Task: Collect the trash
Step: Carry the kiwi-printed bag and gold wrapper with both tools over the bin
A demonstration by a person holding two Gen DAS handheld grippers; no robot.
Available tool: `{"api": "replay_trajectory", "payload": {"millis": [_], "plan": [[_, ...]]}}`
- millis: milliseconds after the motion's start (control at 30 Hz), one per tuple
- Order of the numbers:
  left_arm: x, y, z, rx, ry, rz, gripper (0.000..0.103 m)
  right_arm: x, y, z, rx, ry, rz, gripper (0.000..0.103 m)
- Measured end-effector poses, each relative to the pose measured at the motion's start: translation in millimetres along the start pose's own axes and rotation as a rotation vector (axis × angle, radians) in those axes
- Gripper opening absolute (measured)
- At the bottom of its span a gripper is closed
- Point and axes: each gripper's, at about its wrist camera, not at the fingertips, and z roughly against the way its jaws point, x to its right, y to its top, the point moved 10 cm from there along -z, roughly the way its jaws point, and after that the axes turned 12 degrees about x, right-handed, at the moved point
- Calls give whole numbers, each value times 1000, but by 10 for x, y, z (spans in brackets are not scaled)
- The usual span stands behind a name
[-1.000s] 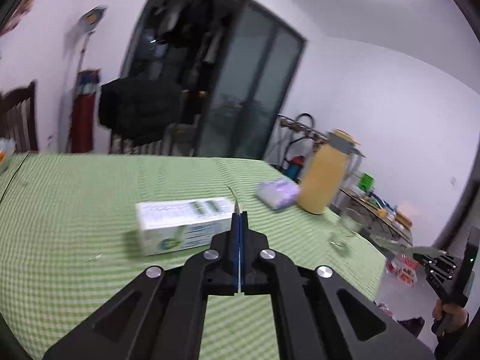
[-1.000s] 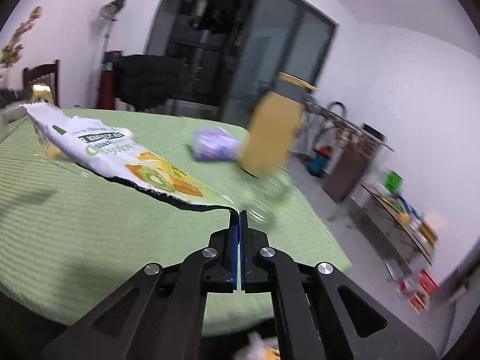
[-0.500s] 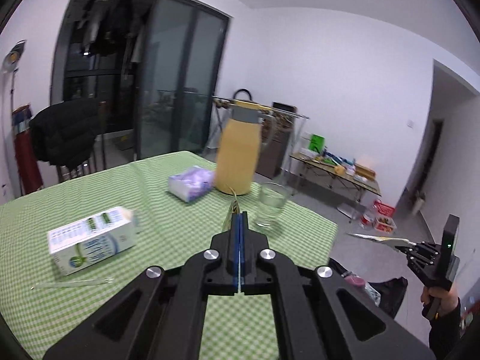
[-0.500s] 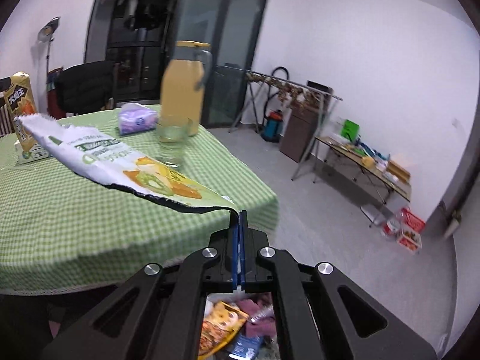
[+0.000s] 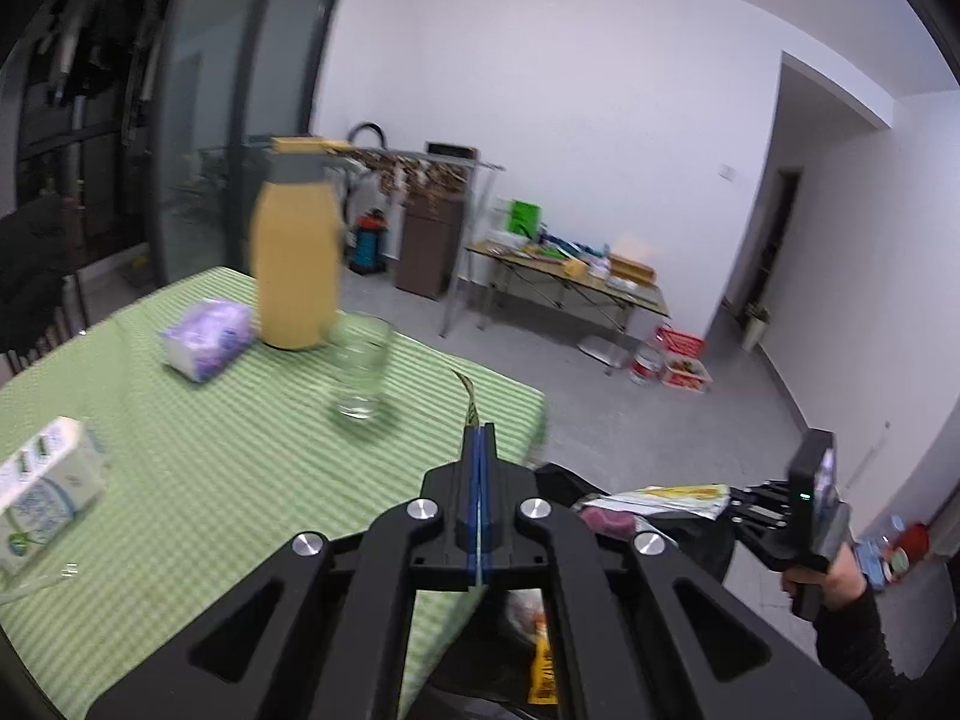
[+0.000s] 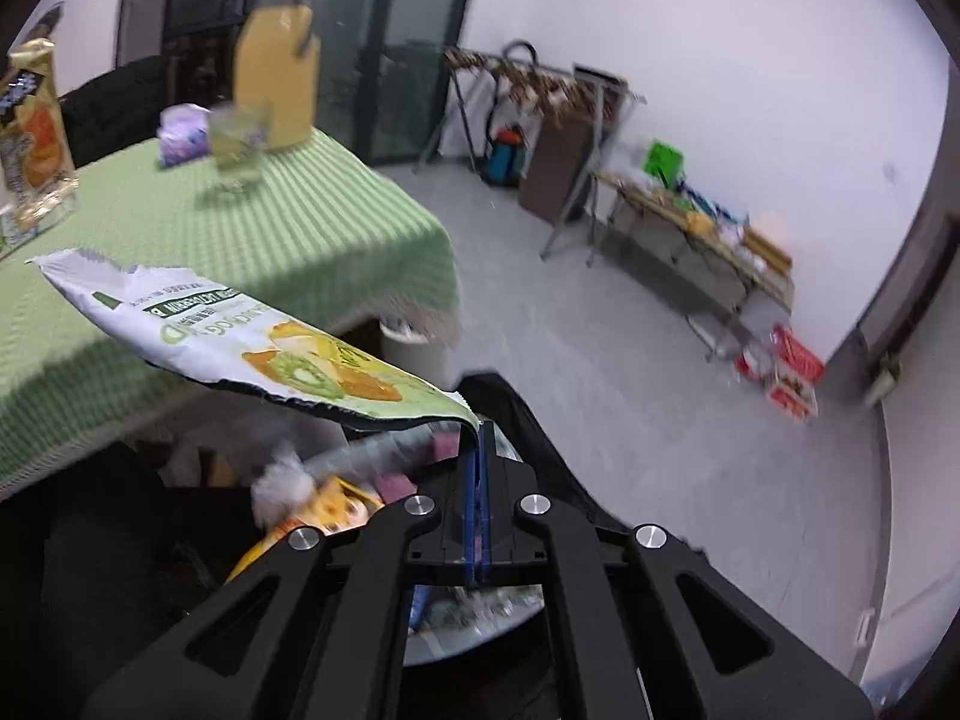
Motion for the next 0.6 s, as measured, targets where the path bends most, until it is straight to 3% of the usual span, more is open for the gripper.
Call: {"api": "replay_trajectory", "payload": {"millis": [167, 533, 567, 600], "plan": [[378, -259, -330, -68, -69, 12, 0, 94, -452, -376, -101, 16, -57, 1], [925, -776, -910, -190, -178, 42, 0, 267, -1298, -1041, -265, -70, -14, 2], [965, -823, -962, -203, -185, 45, 0, 287, -1338, -1055, -276, -84, -7, 6], [1009, -890, -1022, -220, -193, 50, 0, 291, -1394, -1070, -294, -84, -5, 19]]}}
